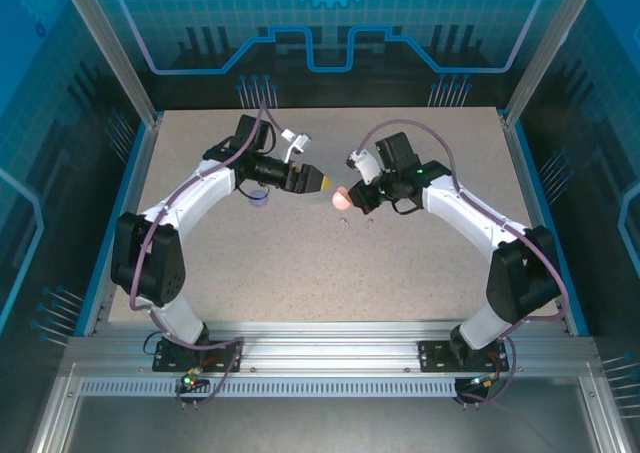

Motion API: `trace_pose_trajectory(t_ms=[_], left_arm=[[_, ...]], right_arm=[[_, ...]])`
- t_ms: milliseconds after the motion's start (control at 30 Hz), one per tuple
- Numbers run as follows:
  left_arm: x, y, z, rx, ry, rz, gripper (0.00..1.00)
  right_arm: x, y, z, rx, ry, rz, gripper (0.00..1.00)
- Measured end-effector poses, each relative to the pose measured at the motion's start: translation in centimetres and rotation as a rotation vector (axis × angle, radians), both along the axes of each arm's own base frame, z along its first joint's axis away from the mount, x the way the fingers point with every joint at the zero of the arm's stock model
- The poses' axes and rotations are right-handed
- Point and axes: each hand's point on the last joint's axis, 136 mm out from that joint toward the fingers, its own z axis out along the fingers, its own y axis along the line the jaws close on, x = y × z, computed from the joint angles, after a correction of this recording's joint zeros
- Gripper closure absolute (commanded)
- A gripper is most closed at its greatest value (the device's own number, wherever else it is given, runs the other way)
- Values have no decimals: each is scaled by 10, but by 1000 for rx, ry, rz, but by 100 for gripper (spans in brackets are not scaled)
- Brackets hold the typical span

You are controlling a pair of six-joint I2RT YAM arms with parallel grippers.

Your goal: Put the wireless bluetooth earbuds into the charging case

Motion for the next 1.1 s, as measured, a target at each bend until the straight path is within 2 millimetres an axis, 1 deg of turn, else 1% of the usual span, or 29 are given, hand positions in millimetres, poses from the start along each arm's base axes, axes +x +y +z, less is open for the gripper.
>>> trace_pose_trajectory(t_ms=[133, 267, 400, 567, 800, 1033, 1100], left_arm=[[-10, -8, -6, -17, 32, -54, 23], [-21, -16, -11, -29, 61, -101, 29], [-27, -20, -11, -43, 73, -130, 32], [-32, -21, -9, -56, 86, -153, 42], [-30, -30, -12, -57, 99, -190, 47], [-36, -32, -13, -51, 112, -212, 49], [-36, -32, -13, -51, 114, -215, 51]], right_arm=[[-7, 3, 1, 10, 21, 27, 100], [-10, 8, 12, 35, 28, 54, 100], [-12, 12, 21, 57, 25, 71, 100], [-16, 17, 26, 67, 33, 90, 100], [-20, 25, 37, 70, 17, 118, 100], [-21, 24, 37, 64, 18, 124, 100], [-21, 24, 37, 63, 17, 126, 100]])
